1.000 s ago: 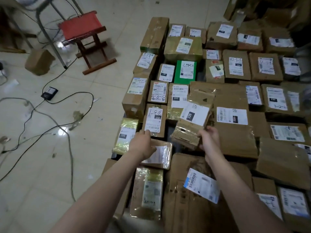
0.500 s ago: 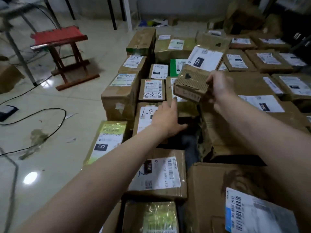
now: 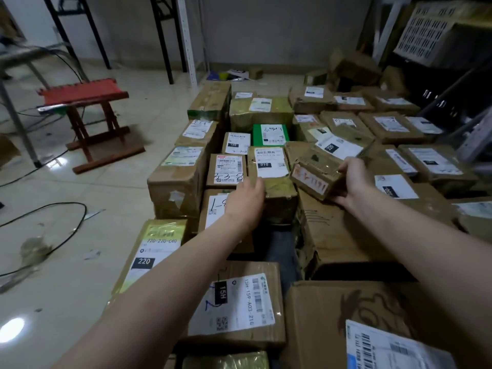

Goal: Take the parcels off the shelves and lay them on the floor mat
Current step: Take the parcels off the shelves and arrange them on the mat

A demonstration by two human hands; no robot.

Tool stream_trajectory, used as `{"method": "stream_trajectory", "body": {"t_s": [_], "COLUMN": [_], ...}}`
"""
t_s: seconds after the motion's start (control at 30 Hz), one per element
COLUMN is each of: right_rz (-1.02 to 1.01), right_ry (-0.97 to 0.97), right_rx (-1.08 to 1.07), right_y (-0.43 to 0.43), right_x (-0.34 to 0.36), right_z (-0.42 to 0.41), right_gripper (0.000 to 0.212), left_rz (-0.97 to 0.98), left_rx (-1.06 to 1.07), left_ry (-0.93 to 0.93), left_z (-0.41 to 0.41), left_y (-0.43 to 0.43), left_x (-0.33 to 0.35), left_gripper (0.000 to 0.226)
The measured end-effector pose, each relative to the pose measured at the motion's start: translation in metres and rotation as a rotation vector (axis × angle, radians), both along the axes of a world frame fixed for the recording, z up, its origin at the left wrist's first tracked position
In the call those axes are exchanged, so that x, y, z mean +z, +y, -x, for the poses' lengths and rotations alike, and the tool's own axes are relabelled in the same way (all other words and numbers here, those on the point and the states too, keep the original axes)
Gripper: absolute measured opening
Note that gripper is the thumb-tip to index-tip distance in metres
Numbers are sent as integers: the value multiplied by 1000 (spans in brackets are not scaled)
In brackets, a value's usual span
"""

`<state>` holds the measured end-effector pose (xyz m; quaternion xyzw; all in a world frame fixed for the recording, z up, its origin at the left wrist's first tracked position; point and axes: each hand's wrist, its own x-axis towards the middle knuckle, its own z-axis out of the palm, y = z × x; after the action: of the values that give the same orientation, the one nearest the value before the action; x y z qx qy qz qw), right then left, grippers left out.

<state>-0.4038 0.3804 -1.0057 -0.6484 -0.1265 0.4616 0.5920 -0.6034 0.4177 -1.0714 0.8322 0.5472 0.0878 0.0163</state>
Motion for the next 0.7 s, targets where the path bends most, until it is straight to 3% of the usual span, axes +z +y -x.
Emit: {"method": "stream_trajectory", "body": {"t_s": [0.1,0.2,0.4,0.7], "right_rz": [-6,3,27,3], "right_ry": [-74,-136,-114,-200], "right_rx": [52,87,123,173], "right_y": [3,6,7,6], "right_x": [3,5,-1,-9], "right_z": [2,5,6,10], "right_gripper": [36,44,45,32], "left_rz": [-31,50,310,194], "left_rx": [-10,3,232,219], "left_ry": [-4,-52,-527,-661], "left_z": [-1,-2,-8,-17], "left_y": [0,1,6,10], "left_x": [-3,-2,7,9], "left_gripper": [47,55,92,59]}}
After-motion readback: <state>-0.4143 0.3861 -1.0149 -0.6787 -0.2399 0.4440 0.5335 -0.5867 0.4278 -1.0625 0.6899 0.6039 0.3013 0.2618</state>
